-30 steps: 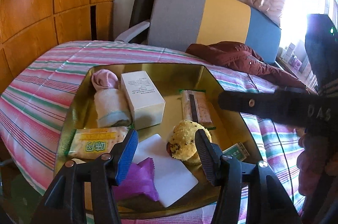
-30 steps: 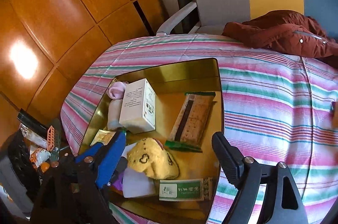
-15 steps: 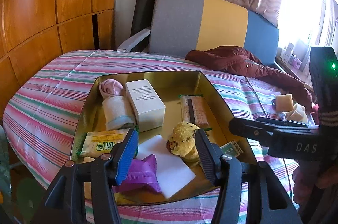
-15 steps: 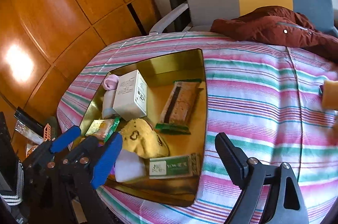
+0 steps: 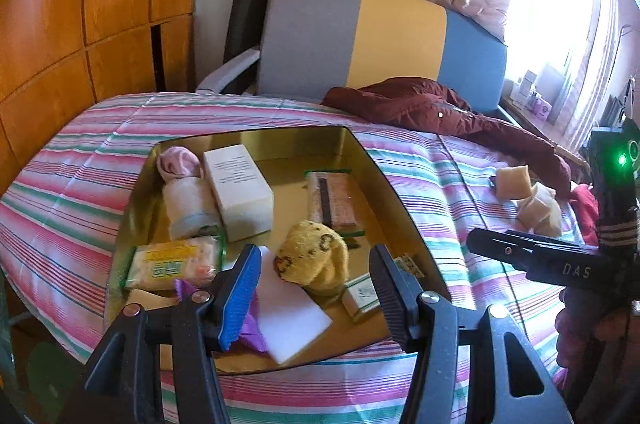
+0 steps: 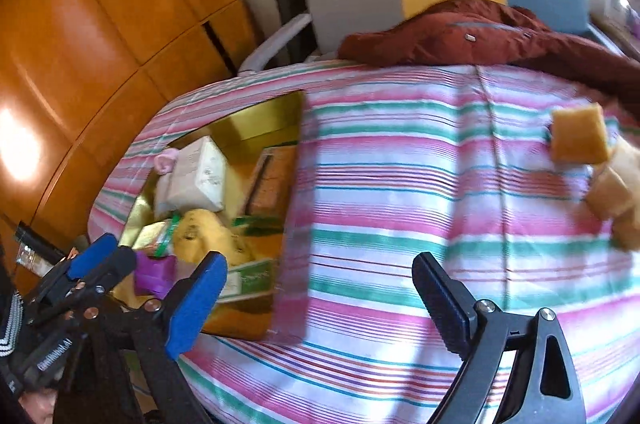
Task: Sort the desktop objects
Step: 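Move both open tools from the tray to the sponges on the bedspread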
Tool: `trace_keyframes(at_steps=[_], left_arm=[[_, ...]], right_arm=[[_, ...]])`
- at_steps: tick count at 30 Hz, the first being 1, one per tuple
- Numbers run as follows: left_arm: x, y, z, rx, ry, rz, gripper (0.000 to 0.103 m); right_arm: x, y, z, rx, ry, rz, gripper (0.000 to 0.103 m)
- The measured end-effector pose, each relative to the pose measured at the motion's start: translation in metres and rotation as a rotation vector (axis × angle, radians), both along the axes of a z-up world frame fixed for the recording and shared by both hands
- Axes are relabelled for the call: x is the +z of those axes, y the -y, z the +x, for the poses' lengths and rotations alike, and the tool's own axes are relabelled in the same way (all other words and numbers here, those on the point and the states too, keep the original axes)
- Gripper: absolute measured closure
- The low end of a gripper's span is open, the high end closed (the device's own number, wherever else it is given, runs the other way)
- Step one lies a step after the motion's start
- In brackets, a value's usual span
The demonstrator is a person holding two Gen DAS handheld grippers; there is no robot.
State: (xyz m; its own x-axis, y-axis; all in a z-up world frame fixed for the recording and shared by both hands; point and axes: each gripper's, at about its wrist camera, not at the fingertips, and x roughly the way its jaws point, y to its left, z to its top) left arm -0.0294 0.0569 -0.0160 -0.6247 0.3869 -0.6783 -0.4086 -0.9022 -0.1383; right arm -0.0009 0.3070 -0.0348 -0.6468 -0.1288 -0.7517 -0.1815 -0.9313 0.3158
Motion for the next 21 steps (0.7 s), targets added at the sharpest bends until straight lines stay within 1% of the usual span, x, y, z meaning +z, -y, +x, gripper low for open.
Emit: trace_keyframes(at_steps=[4,7,14,17,21], left_arm=[[0.009,-0.01,0.005,-0.041,-0.025,0.01,0.046],[0.016,-0.023,0.01,-0.069,-0.052,0.0,0.046],[0.027,-0.057,0.019,-0.162,-0.091,-0.018,0.046],[0.027,-0.073,0.019,-0.197,-0.085,-0.029,0.046],[0.021,-0.093,0.018,-0.235,-0.049,-0.034,0.046]], right_arm=[[-0.006,-0.03,0.013,-0.064,0.017,0.0,0.008],[-0.007,-0.055,0.024,-0.118,0.025,-0.007,0.008],[0.002,-0.118,0.053,-0.24,0.02,0.002,0.008],[0.007,-0.153,0.067,-0.315,0.019,0.019,0.008],[0.011,-0.198,0.081,-0.411,0.023,0.03,0.008]])
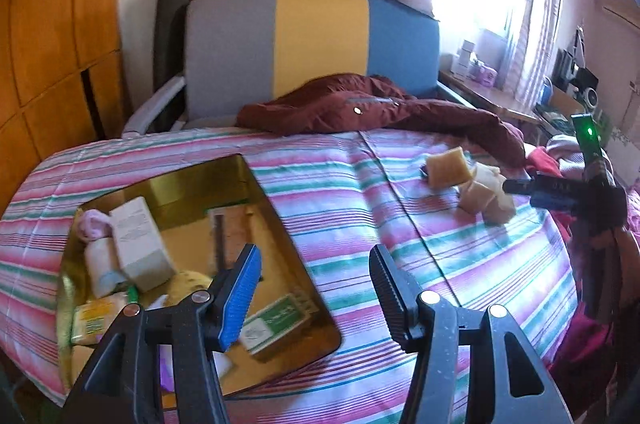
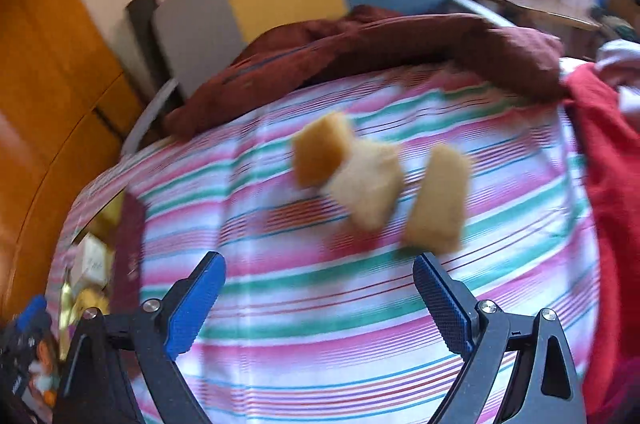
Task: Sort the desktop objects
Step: 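Move both open tools from the tray to the sponges on the bedspread, then grasp the brown sponge with the right tool while the left tool grasps a beige sponge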
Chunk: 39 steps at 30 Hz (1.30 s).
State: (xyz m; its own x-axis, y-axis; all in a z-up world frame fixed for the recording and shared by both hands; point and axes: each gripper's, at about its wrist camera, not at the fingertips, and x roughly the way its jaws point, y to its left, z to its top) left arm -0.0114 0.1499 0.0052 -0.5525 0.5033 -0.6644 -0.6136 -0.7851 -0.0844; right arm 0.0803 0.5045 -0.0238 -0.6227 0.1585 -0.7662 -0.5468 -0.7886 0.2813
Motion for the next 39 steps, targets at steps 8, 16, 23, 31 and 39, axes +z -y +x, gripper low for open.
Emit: trace_keyframes(at_steps=[8,16,23,31,39], left_arm=[[-0.011,-0.044,0.006,-0.093,0.043,-0.031,0.046],[-0.019,-0.09,0.008,-0.17,0.068,-0.053,0.046],[-0.026,-0.135,0.005,-0.253,0.102,-0.033,0.046],[-0.034,-0.187,0.004,-0.354,0.091,-0.022,0.046],[-0.048,-0.238,-0.001,-0.436,0.062,-0.057,0.046]], right_arm=[[-0.017,-0.06,0.005,-0.107,0.082,0.026,0.009],[-0.041,-0.083,-0.004,-0.105,0.106,-0.004,0.015],[-0.051,-0.08,-0.017,-0.061,0.135,-0.009,0.054],[-0.045,-0.075,-0.013,-0.049,0.129,0.016,0.055],[-0.035,-0.085,0.003,-0.127,0.081,0.014,0.055]])
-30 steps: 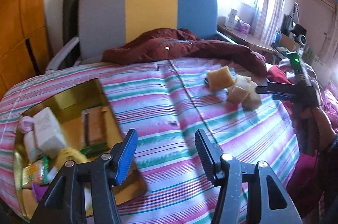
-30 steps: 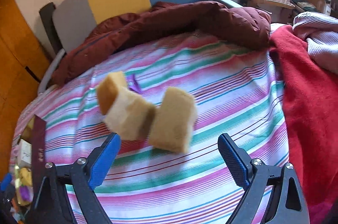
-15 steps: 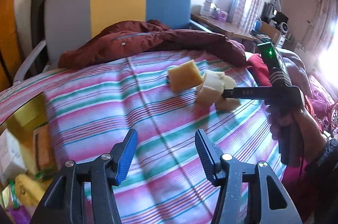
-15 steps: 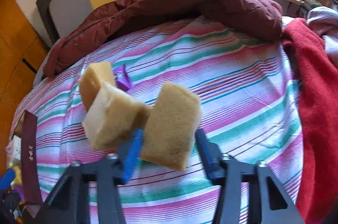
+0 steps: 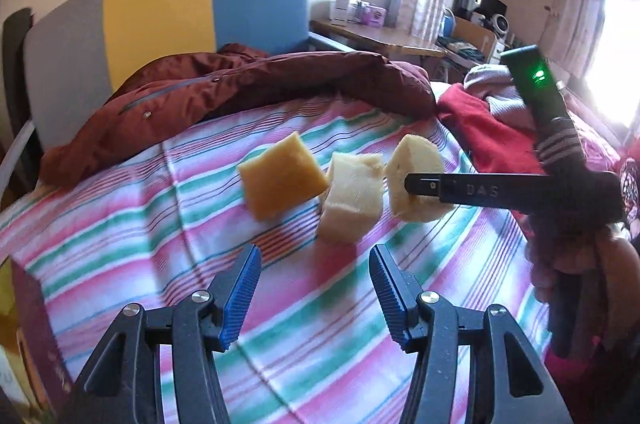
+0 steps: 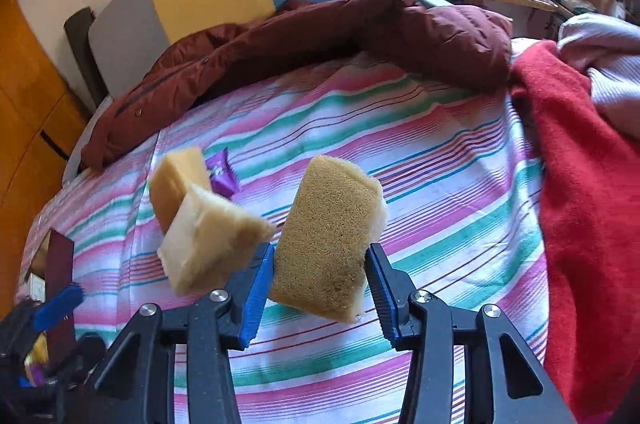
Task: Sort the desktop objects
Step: 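Grasp the brown sponge with the right tool while the left tool grasps a beige sponge, then carry both sponges to the gold tray and open both tools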
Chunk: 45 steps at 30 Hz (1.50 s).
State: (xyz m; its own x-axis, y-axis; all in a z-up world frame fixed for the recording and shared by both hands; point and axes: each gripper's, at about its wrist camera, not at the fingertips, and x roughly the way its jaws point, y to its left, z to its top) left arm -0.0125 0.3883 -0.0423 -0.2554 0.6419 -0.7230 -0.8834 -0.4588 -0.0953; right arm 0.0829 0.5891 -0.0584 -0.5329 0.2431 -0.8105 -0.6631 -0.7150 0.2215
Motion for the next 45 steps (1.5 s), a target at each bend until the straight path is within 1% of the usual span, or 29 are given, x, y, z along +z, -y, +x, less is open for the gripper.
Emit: trace_keyframes(at_steps=[4,6,14,17,19,20,21,23,29,35,37,45], left_arm=[[-0.007,-0.021,-0.004,-0.02,0.003,-0.021,0.044],[-0.01,-0.03,-0.005,-0.036,0.005,-0.023,0.041],[-0.023,-0.062,-0.008,-0.074,-0.026,-0.061,0.041],[-0.028,-0.07,-0.009,-0.081,-0.024,-0.072,0.042],[-0.032,-0.074,-0.01,-0.083,-0.017,-0.08,0.052],[-0.034,-0.075,-0.01,-0.081,-0.023,-0.082,0.06],[-0.034,-0.075,-0.01,-0.083,-0.021,-0.077,0.063],[-0.035,-0.072,-0.01,-0.079,0.001,-0.068,0.065],[-0.027,-0.056,-0.004,-0.046,-0.013,-0.054,0.066],[-0.012,-0.023,0.004,0.018,-0.017,-0.024,0.066],[-0.006,-0.009,0.008,0.044,-0.034,-0.021,0.066],[0.009,0.044,0.015,0.127,-0.052,-0.006,0.066]], right_arm=[[0.002,-0.001,0.0,-0.009,-0.005,0.007,0.055],[0.003,-0.002,0.001,-0.012,-0.009,0.009,0.056],[0.005,-0.005,0.002,-0.02,-0.019,0.007,0.056],[0.005,-0.005,0.002,-0.021,-0.019,0.008,0.056],[0.004,-0.005,0.001,-0.019,-0.014,0.01,0.056],[0.003,-0.005,0.001,-0.018,-0.01,0.01,0.056],[0.003,-0.005,0.001,-0.018,-0.008,0.011,0.056],[0.003,-0.006,0.0,-0.018,-0.008,0.013,0.056],[0.003,-0.005,0.001,-0.02,0.0,0.023,0.056],[0.004,-0.004,-0.001,-0.003,-0.006,0.036,0.056],[0.006,-0.003,0.0,0.002,-0.018,0.042,0.055],[0.016,0.004,0.002,0.02,-0.087,0.063,0.055]])
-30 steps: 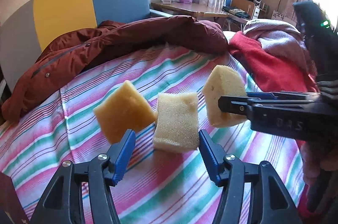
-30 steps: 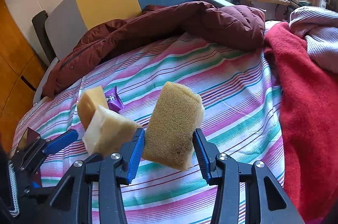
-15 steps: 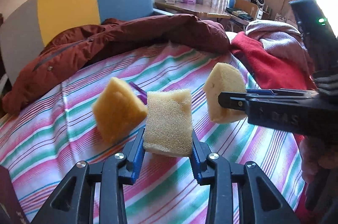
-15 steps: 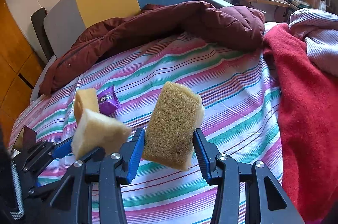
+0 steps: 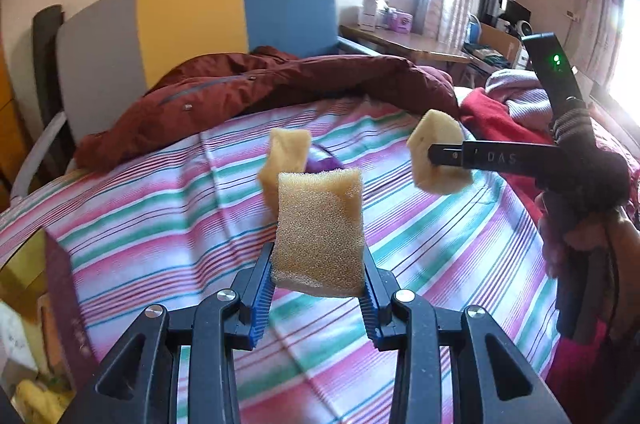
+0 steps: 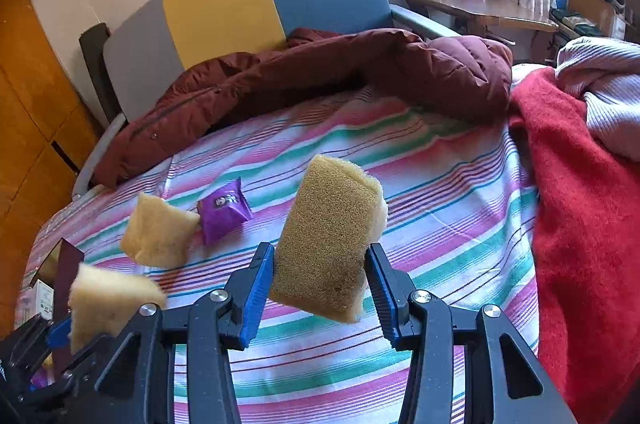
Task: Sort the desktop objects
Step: 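Carry both sponges to the gold tray and open both tools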
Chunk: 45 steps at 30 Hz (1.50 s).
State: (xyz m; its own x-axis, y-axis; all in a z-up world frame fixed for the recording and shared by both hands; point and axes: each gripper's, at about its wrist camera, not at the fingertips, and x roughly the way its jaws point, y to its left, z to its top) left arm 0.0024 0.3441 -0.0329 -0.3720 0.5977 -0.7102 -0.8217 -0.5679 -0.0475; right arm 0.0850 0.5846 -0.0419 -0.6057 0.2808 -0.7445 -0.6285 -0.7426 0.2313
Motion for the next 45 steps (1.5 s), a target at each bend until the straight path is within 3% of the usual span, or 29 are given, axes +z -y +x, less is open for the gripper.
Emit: trace_keyframes(at_steps=[13,24,35,45], left_arm=[[0.015,0.068,0.002,0.099,-0.019,0.023,0.066],[0.019,0.133,-0.007,0.202,0.003,0.053,0.066],[0.026,0.202,-0.031,0.354,0.016,0.105,0.066],[0.031,0.266,-0.068,0.524,0.018,0.163,0.066]], right_arm=[[0.007,0.015,0.002,0.038,-0.056,0.018,0.055],[0.013,0.057,-0.015,0.172,-0.077,0.025,0.055],[0.016,0.139,-0.041,0.358,-0.097,-0.034,0.054],[0.04,0.233,-0.089,0.587,-0.131,-0.047,0.053]])
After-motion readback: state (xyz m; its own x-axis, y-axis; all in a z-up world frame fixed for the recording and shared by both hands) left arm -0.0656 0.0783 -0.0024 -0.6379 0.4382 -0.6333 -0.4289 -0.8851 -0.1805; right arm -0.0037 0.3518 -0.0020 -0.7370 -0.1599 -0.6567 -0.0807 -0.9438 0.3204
